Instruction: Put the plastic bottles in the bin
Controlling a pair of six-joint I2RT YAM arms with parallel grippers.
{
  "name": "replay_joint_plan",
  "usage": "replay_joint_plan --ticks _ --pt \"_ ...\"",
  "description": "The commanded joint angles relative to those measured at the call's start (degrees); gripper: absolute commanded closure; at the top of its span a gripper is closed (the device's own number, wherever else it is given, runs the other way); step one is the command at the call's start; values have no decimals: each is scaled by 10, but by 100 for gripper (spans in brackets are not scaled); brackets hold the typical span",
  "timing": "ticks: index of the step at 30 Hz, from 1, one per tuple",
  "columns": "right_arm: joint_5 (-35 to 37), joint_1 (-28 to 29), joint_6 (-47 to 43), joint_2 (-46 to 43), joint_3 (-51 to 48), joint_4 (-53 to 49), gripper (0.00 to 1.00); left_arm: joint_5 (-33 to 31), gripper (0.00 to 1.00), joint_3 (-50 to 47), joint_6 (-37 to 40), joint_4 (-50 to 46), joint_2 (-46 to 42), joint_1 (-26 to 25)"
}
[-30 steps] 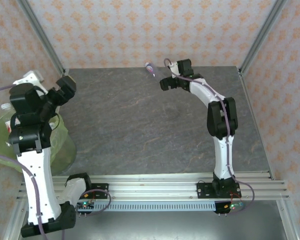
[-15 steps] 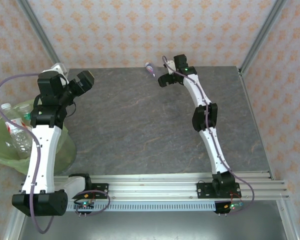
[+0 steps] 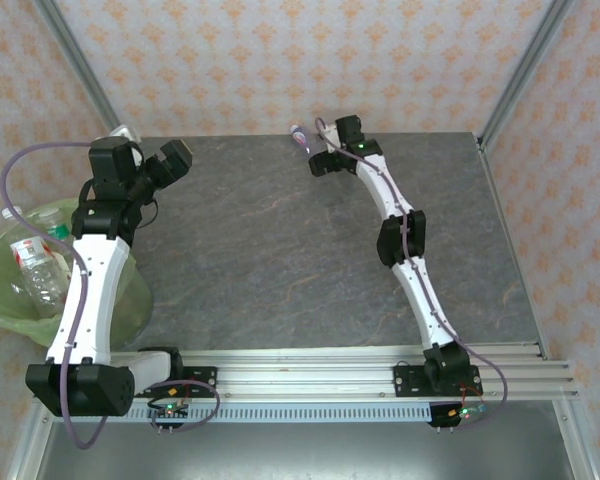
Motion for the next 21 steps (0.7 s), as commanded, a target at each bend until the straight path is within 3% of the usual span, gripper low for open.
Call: replay_joint_plan --ticks 1,21 --pt "42 4 -2 10 12 25 19 -19 0 -1 20 17 11 -5" --pt "43 5 -13 13 10 45 48 -4 0 14 35 30 70 -5"
